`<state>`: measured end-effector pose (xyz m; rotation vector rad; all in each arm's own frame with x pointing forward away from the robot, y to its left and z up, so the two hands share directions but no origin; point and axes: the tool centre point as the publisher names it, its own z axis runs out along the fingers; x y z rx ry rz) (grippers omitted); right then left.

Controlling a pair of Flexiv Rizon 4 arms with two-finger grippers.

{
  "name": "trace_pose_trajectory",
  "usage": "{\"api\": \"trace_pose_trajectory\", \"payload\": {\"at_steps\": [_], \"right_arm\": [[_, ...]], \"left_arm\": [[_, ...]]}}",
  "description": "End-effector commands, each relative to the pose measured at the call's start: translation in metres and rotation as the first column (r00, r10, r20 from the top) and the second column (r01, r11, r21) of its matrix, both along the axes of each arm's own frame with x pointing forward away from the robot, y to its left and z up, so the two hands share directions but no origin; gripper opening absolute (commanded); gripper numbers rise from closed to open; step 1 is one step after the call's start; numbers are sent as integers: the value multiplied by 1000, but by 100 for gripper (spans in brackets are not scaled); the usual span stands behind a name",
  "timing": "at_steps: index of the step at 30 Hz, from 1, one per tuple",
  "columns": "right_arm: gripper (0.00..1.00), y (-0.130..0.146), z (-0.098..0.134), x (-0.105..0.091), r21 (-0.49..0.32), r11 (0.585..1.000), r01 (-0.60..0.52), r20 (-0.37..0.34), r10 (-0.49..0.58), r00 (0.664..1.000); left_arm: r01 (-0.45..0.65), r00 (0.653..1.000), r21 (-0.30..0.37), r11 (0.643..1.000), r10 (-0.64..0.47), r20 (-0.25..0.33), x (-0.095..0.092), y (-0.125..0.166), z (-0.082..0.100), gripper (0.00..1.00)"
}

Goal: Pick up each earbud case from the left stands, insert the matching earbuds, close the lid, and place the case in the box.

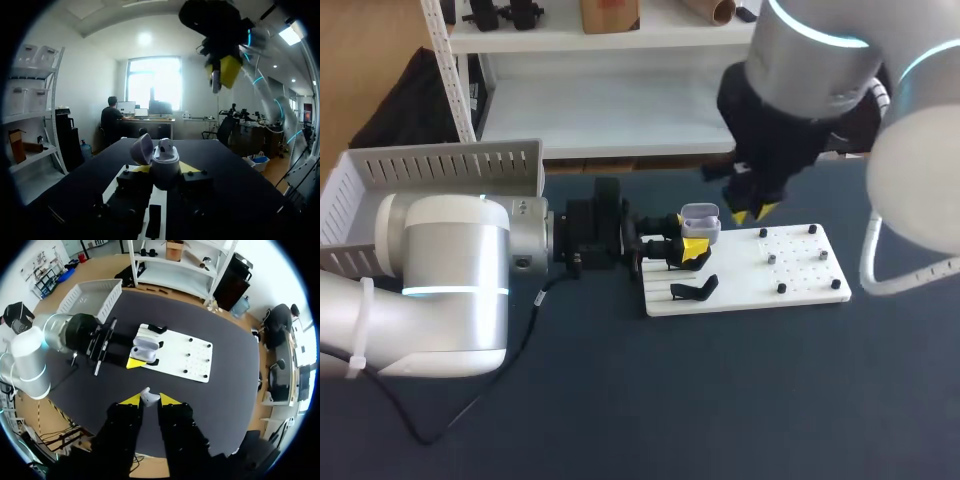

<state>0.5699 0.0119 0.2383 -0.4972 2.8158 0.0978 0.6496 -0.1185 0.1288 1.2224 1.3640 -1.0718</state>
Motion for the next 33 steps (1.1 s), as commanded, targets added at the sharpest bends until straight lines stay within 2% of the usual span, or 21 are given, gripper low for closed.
{"api": "trace_pose_trajectory", "payload": {"at_steps": [1,8,9,17,33], "right_arm": [[0,14,1,-5,-14,1000,-25,-9,25,1000],[0,36,-14,12,-9,996,-85,4,85,996],[0,39,-17,15,-27,995,-94,-8,94,996],[0,46,-33,36,-51,992,-113,-19,112,993],[0,48,-54,55,-79,994,-72,-36,69,997]], "left_arm": [[-6,1000,-3,1000,6,2,-1,0,0,0],[-6,1000,-3,1000,6,2,-1,0,0,0],[-6,1000,-3,1000,6,2,-1,0,0,0],[-6,1000,-3,1000,6,2,-1,0,0,0],[-6,1000,-3,1000,6,2,-1,0,0,0]]}}
